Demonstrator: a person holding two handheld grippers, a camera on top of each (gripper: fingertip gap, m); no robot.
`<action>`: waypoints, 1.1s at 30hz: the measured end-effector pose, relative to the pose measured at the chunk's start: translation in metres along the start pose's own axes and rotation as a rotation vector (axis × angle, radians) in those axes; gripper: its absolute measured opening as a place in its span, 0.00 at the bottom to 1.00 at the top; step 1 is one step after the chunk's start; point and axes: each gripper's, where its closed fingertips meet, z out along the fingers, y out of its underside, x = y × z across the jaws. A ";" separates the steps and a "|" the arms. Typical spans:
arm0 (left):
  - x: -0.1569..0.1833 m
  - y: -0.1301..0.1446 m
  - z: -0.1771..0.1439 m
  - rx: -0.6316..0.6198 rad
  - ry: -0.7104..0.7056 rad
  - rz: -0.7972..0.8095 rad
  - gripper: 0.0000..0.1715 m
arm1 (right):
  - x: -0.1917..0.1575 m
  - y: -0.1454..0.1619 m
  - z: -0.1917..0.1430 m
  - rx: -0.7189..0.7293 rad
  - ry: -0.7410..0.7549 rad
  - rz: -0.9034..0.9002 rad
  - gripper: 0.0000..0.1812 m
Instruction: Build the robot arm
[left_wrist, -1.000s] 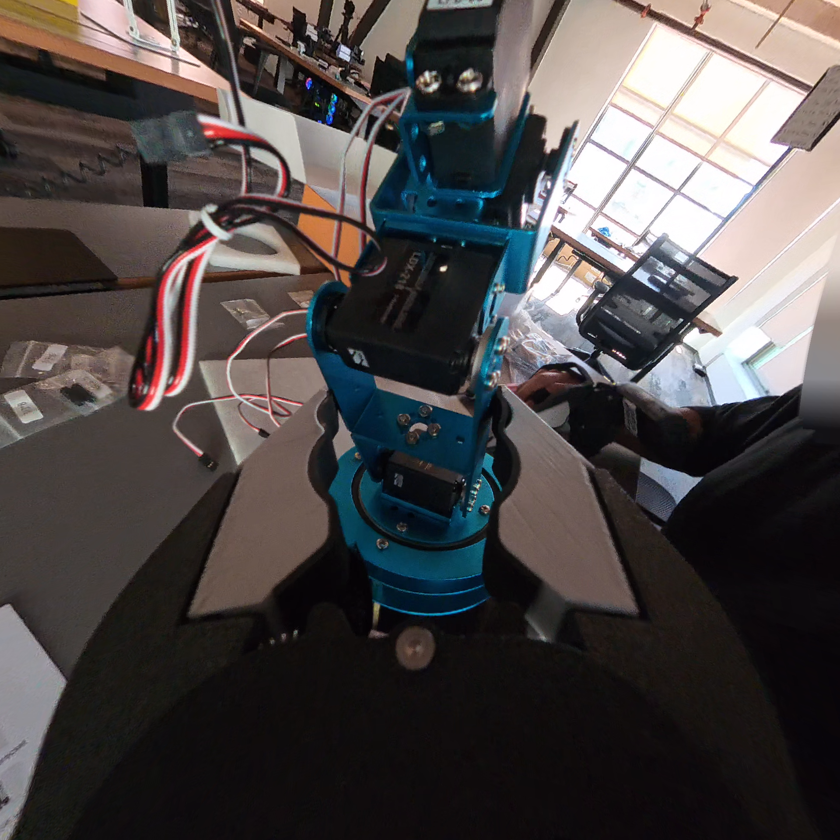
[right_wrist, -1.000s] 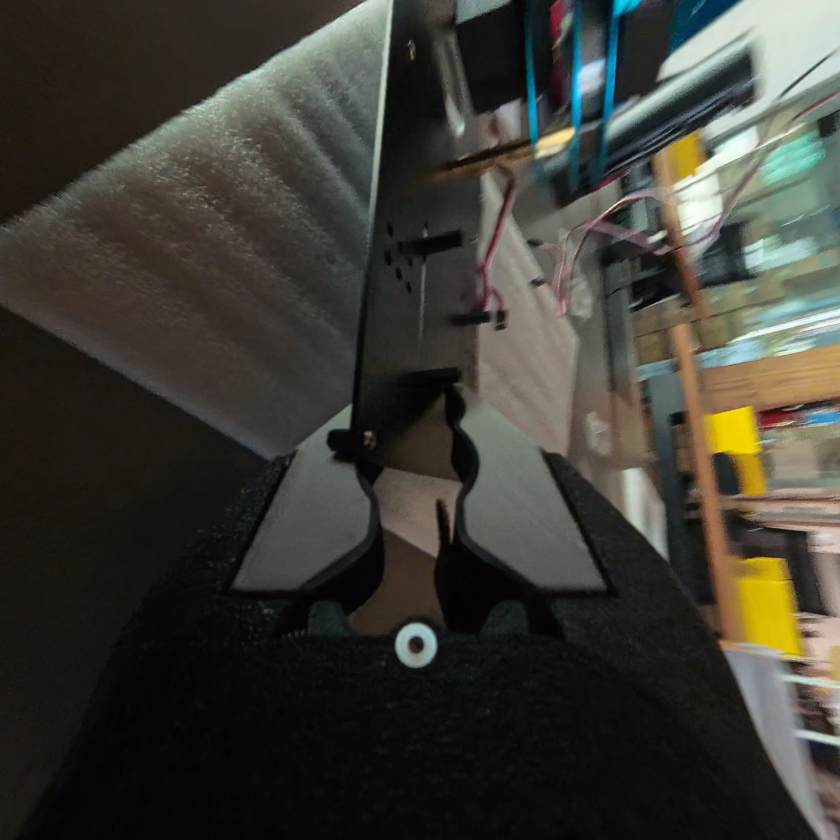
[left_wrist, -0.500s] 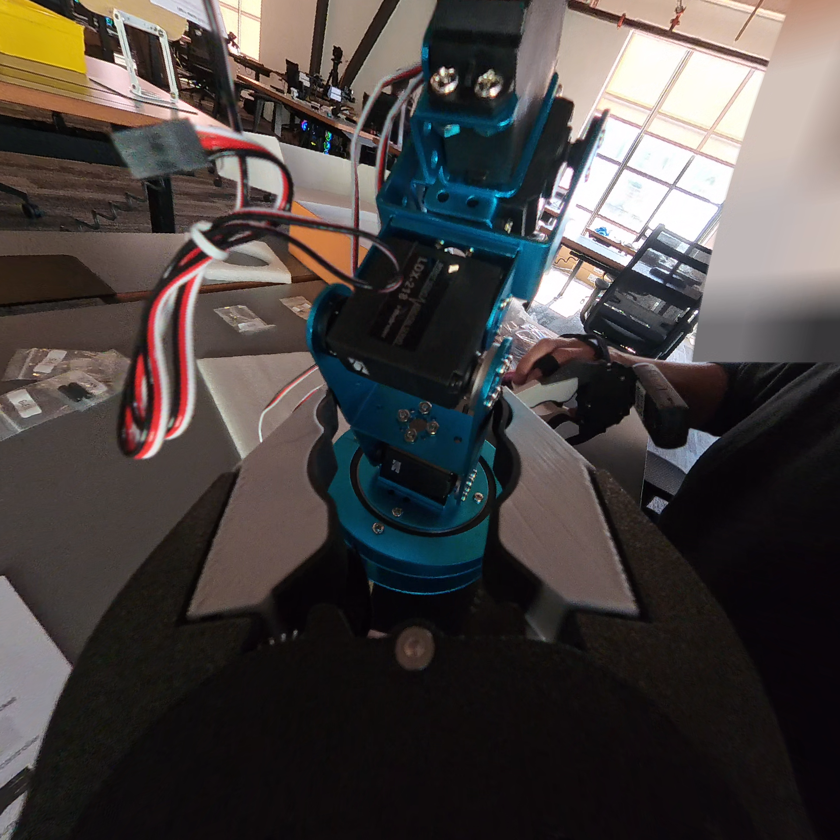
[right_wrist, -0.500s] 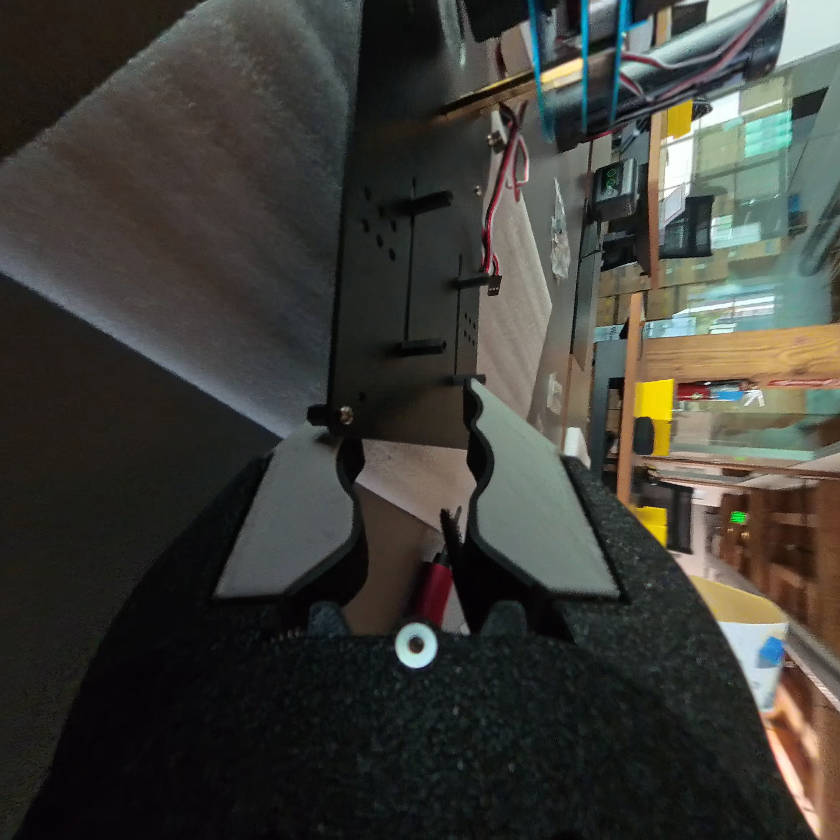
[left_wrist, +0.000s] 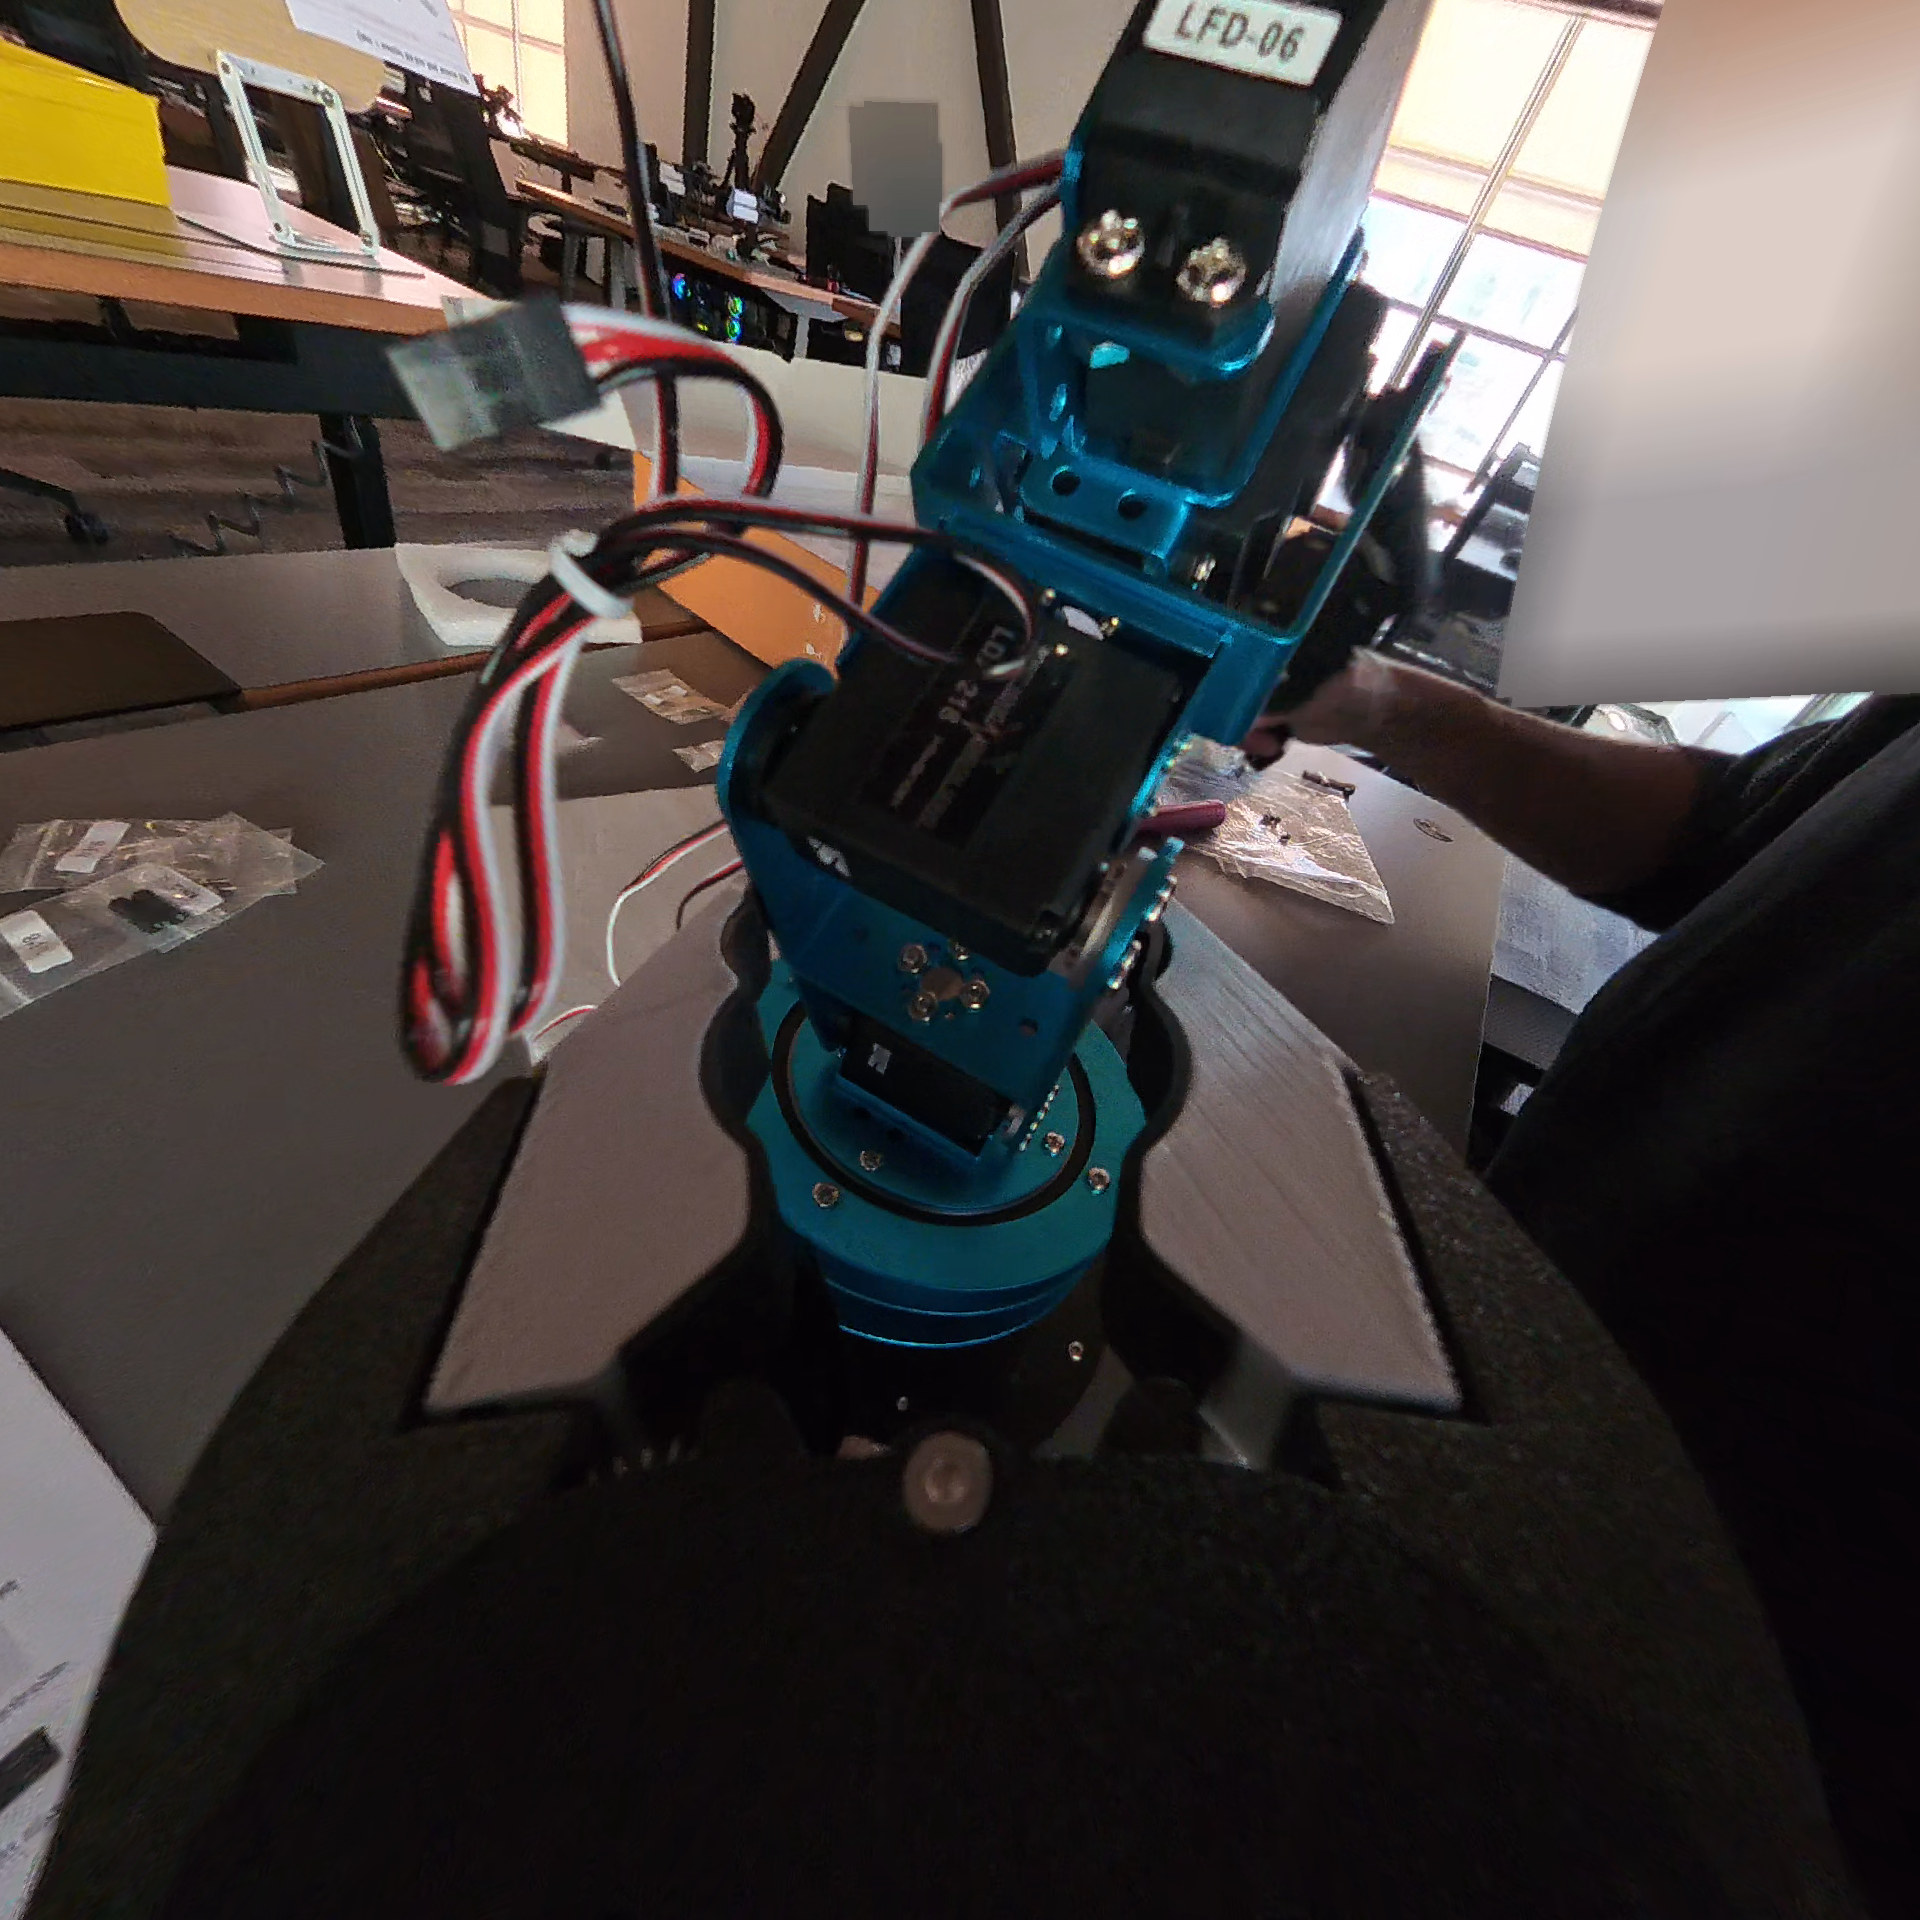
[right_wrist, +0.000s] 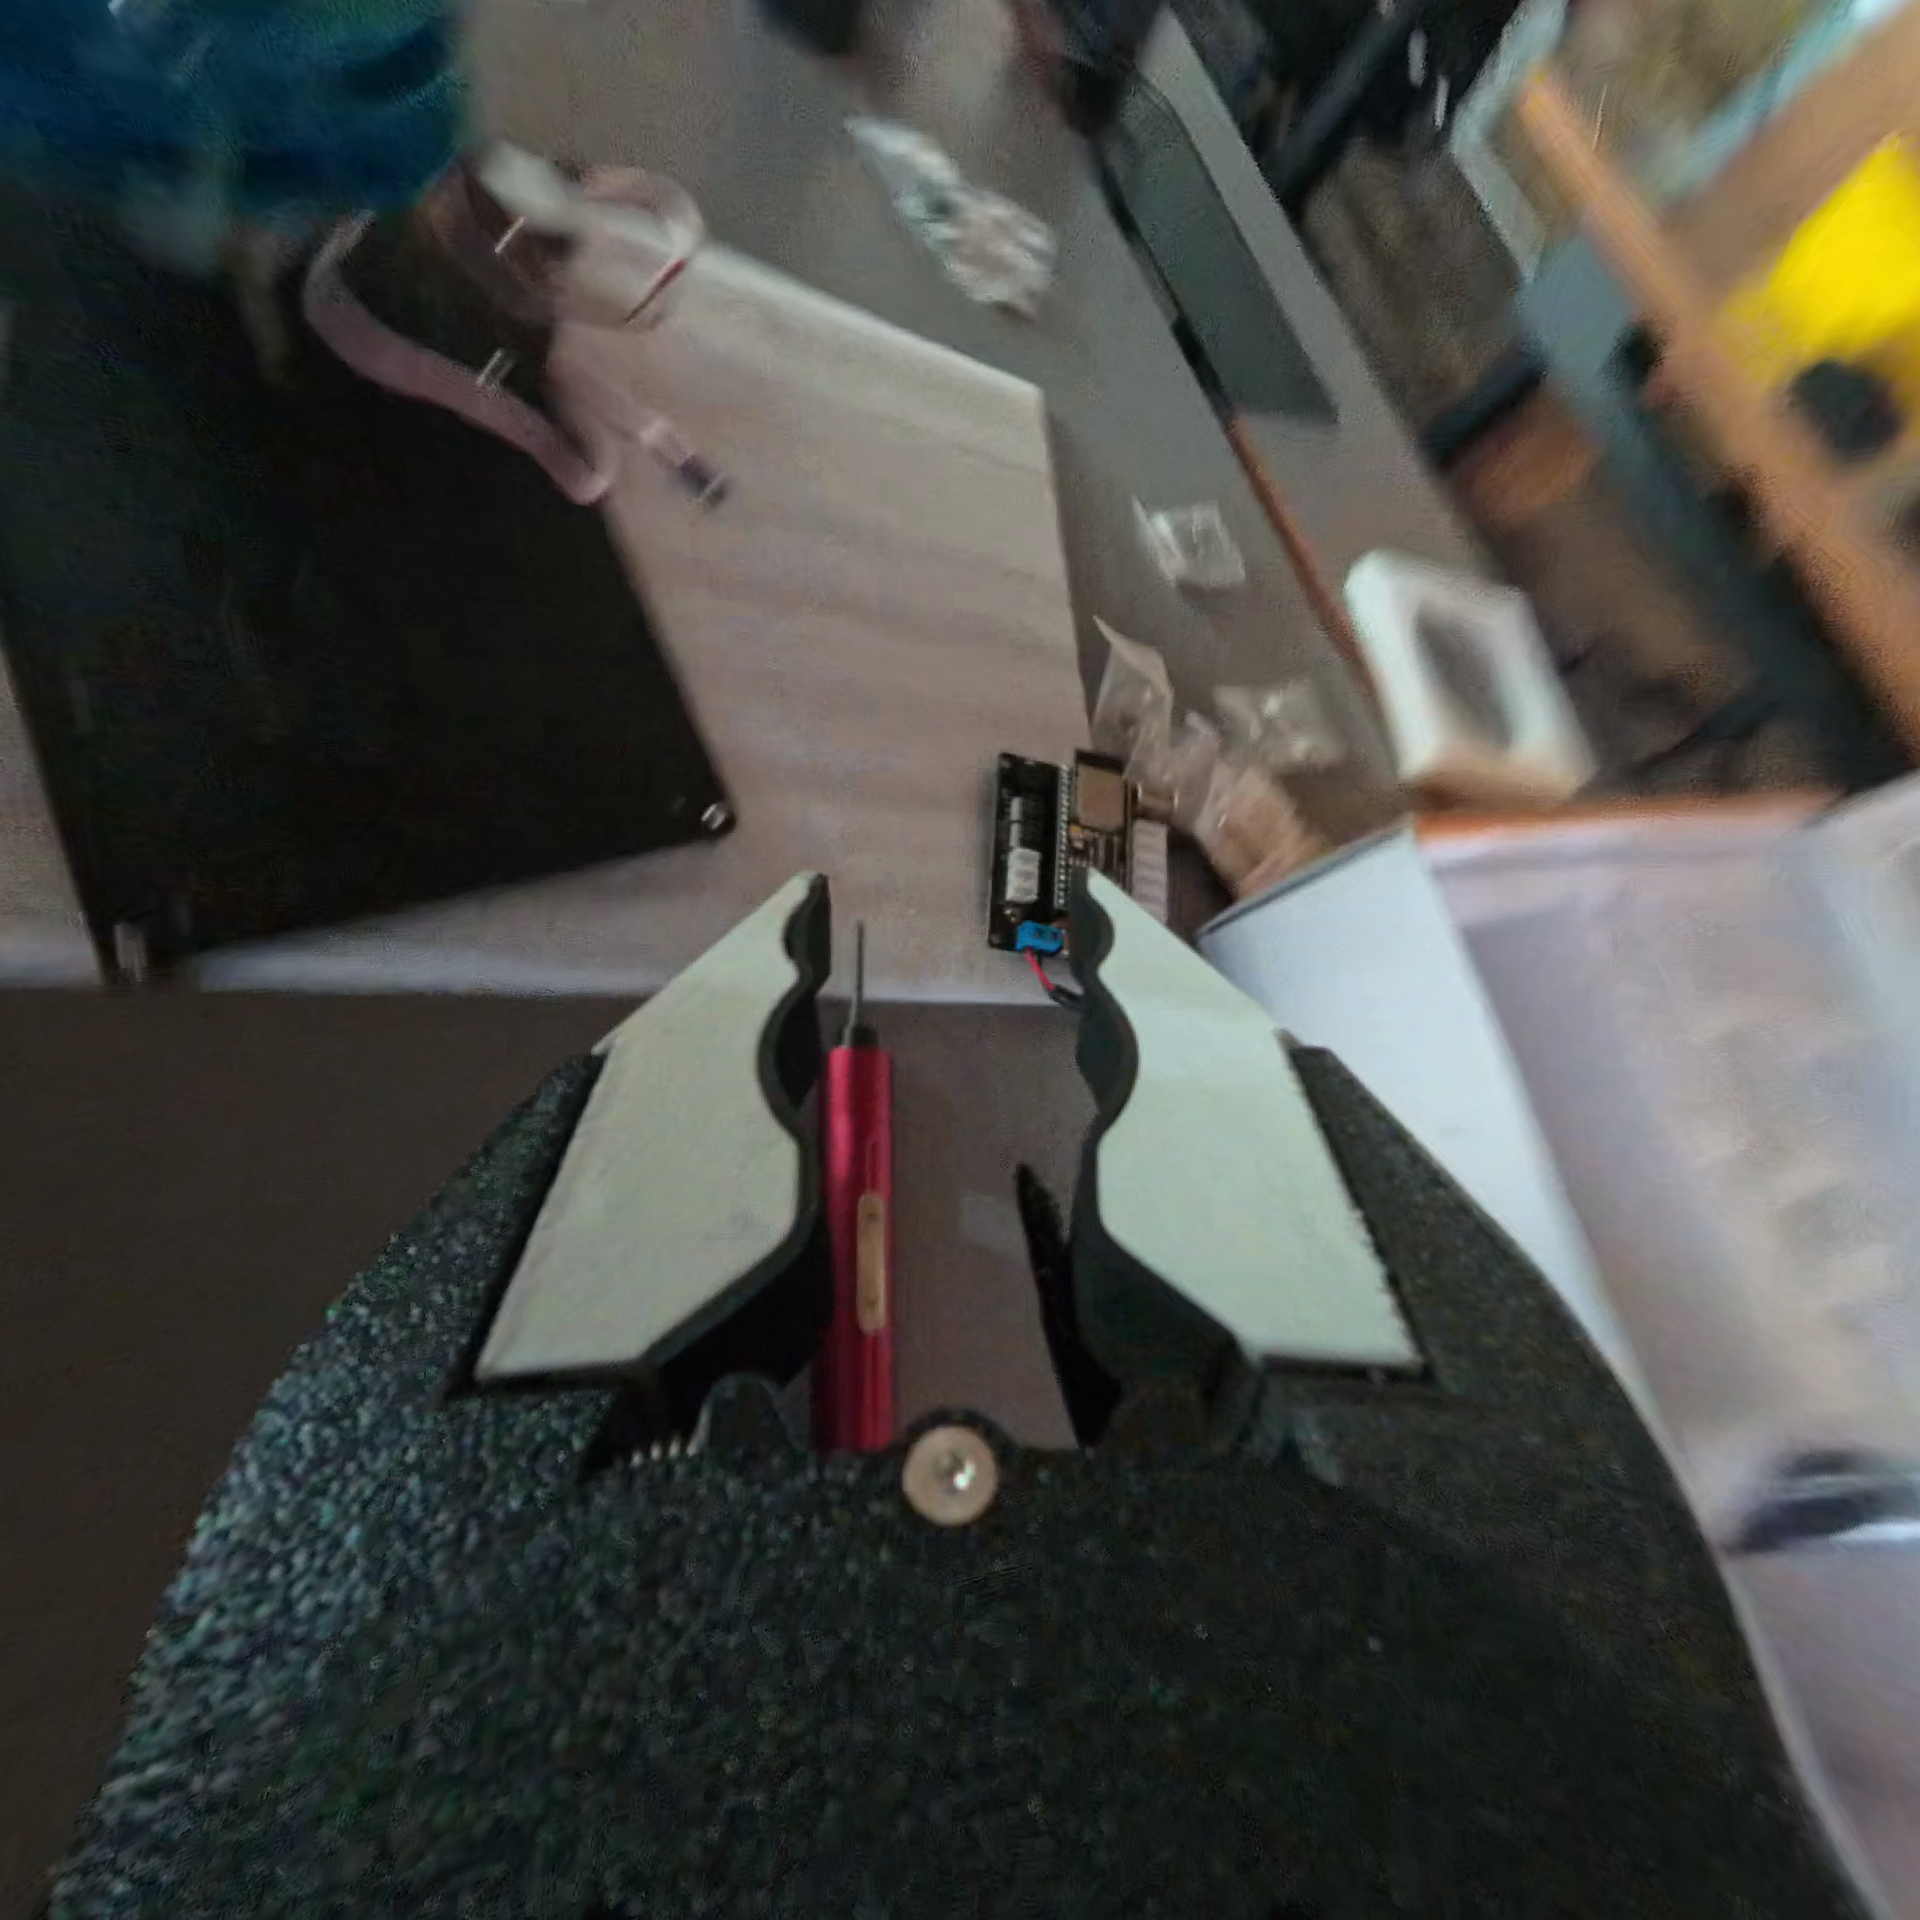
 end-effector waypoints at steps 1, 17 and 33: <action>0.000 0.001 0.000 0.007 -0.005 -0.004 0.40 | 0.010 0.003 0.011 -0.011 -0.071 0.195 0.29; 0.004 0.019 -0.030 0.087 -0.197 -0.050 0.41 | 0.041 0.046 0.101 -0.243 -0.087 0.263 0.29; 0.139 0.019 0.040 0.009 0.105 -0.004 0.40 | 0.039 0.056 0.094 -0.227 -0.212 0.282 0.48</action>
